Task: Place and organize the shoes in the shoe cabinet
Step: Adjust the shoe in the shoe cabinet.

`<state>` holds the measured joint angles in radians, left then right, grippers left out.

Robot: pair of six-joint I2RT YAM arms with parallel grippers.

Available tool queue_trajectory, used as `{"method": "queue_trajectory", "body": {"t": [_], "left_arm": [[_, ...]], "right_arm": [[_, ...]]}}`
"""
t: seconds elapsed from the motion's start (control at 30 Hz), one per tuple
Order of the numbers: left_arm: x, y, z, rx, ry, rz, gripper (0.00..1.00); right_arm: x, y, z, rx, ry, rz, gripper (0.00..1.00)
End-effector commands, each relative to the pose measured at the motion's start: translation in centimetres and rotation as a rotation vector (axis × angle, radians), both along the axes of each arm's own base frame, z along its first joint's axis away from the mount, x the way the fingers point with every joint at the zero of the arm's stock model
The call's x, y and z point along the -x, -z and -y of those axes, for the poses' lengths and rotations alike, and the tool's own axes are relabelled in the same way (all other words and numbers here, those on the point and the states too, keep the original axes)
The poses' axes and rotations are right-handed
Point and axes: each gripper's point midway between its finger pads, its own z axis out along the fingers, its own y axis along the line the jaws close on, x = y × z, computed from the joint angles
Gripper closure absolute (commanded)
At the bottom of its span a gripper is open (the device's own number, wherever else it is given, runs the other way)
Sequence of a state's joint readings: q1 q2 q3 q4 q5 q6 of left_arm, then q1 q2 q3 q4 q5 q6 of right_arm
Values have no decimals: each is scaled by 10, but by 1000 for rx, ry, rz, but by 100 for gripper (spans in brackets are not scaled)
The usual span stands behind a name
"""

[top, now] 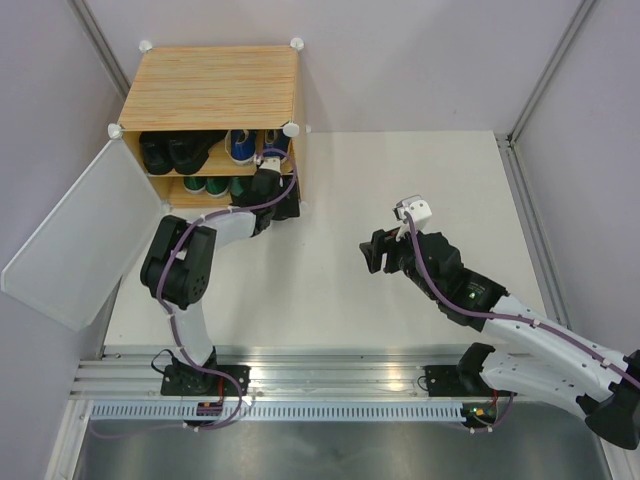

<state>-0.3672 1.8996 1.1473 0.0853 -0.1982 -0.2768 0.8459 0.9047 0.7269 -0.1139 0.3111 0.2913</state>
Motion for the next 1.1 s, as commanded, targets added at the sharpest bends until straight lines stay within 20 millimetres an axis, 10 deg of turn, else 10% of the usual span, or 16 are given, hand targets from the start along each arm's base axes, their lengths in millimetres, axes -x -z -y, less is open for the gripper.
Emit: {"method": "queue_trajectory", "body": {"t": [0.0, 0.4, 0.67, 0.93, 1.07], "left_arm": [[-3, -28, 10, 70, 15, 84, 0], [56, -33, -1, 204, -39, 52, 3], [106, -21, -2, 325, -15, 53, 72], [72, -29, 3, 297, -26, 99, 87], [18, -47, 9, 292, -43, 162, 87]], "right_arm": [[-2, -16, -3, -34, -9, 40, 27], [6, -23, -4, -68, -44, 48, 27], [8, -21, -7, -76, -60, 39, 27], [4, -14, -9, -54, -53, 25, 27], [2, -11, -8, -40, -43, 23, 27]]}}
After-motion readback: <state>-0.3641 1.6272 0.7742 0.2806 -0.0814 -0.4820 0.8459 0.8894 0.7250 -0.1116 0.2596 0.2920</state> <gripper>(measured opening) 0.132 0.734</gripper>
